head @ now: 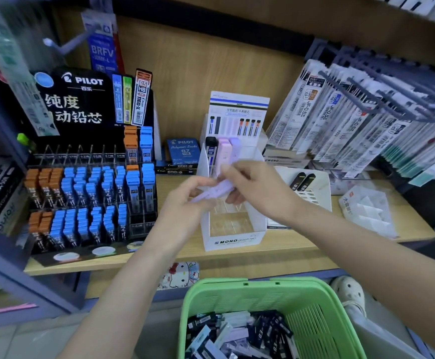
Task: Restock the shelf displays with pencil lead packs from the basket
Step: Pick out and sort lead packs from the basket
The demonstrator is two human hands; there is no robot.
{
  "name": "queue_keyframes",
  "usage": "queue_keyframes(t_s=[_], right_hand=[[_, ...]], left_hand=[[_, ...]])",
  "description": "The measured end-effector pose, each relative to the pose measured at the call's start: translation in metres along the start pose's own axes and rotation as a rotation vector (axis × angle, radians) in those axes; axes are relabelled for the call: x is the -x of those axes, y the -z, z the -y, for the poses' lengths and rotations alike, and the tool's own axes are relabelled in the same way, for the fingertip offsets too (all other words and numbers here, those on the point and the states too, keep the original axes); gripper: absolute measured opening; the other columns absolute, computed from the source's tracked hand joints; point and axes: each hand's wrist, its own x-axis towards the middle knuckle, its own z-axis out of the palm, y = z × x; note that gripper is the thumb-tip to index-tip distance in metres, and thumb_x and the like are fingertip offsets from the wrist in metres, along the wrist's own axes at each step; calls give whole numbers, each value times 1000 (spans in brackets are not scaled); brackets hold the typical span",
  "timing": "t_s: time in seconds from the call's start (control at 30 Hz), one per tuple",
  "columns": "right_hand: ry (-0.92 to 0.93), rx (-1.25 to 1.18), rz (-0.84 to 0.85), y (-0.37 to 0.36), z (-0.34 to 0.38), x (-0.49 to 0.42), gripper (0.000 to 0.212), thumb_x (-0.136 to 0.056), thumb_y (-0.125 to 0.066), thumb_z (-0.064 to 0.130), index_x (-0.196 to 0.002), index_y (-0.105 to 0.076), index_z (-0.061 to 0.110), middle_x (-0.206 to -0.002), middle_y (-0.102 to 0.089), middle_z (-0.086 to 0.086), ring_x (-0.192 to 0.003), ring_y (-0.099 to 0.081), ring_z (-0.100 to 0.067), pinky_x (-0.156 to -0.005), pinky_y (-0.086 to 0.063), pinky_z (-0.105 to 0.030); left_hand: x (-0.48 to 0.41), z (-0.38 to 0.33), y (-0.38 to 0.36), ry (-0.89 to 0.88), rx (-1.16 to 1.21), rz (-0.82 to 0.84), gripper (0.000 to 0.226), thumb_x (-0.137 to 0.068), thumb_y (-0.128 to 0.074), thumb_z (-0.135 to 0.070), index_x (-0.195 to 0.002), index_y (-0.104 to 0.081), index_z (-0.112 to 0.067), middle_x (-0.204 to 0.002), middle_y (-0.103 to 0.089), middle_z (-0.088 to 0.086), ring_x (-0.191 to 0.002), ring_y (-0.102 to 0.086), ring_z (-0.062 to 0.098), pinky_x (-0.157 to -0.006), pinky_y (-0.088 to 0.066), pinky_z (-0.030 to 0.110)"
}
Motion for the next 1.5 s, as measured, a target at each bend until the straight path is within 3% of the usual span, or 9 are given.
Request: queue_keyframes(t_s=[0.1,0.27,0.5,0.7,0.9,1.0,1.13,1.27,1.5], right_hand=[[-81,-232,47,8,-6,18,4,-89,-61,10,-89,-64,7,-71,-62,-8,-57,-64,-9,-61,-56,-19],[-186,-467,129,17,-15,48,8,-87,-62,4,-93,-58,7,-80,-60,-7,-63,-67,-12,-65,-56,-19],[-42,-56,60,13,-30,68,33,-80,-72,19,-93,-45,32,-95,-59,9,-85,-64,-10,-78,-54,-27],[-47,-391,-48,27,-35,62,6,-87,-62,3,-87,-59,8,-79,-68,-5,-65,-67,-9,-65,-55,-21],[24,-495,-311,56,-38,34,7,-86,-62,3,-92,-64,6,-80,-69,-6,-67,-67,-8,-67,-54,-16],[69,-403,-447,66,-40,8,13,-82,-69,5,-87,-59,12,-79,-67,-7,-68,-67,-13,-67,-56,-22],[173,-120,-440,63,-39,-26,11,-83,-69,9,-85,-60,16,-80,-65,-2,-75,-60,-12,-73,-53,-24],[298,157,-333,53,-36,-46,8,-85,-67,8,-92,-67,9,-85,-61,1,-75,-56,-8,-70,-42,-6],[395,436,-190,40,-38,-63,18,-87,-60,2,-104,-66,4,-103,-59,-9,-82,-54,-11,-84,-47,-31]], left_hand=[[3,2,-2,-86,-26,14,32,-83,-66,-2,-105,-63,-25,-103,-65,2,-86,-59,2,-71,-44,9],[2,3,-9,-9,283,-64,29,-82,-68,-3,-108,-58,-12,-87,-69,-2,-74,-61,5,-61,-47,11],[12,-7,-34,-196,226,-27,17,-86,-61,1,-91,-59,-15,-82,-68,-3,-73,-63,0,-69,-47,10],[7,-13,-47,-221,331,-110,18,-88,-57,4,-95,-47,-10,-91,-64,10,-77,-68,12,-71,-56,22],[-21,-5,-48,-385,-306,-190,17,-89,-58,-8,-92,-52,-24,-92,-61,-10,-83,-54,-2,-74,-40,7],[-38,0,-37,-540,-736,-196,27,-93,-51,-14,-120,-54,-14,-115,-53,-3,-110,-47,13,-93,-32,23],[-54,8,-24,-599,-1139,-138,32,-87,-58,-14,-118,-57,-6,-111,-56,8,-107,-52,27,-89,-37,37],[-61,17,-21,-668,-1273,-113,36,-73,-71,-11,-107,-63,-1,-97,-60,11,-93,-59,31,-76,-48,39],[-65,21,-23,-700,-1311,-124,40,-69,-74,-13,-106,-64,1,-95,-58,12,-90,-58,30,-72,-49,39]])
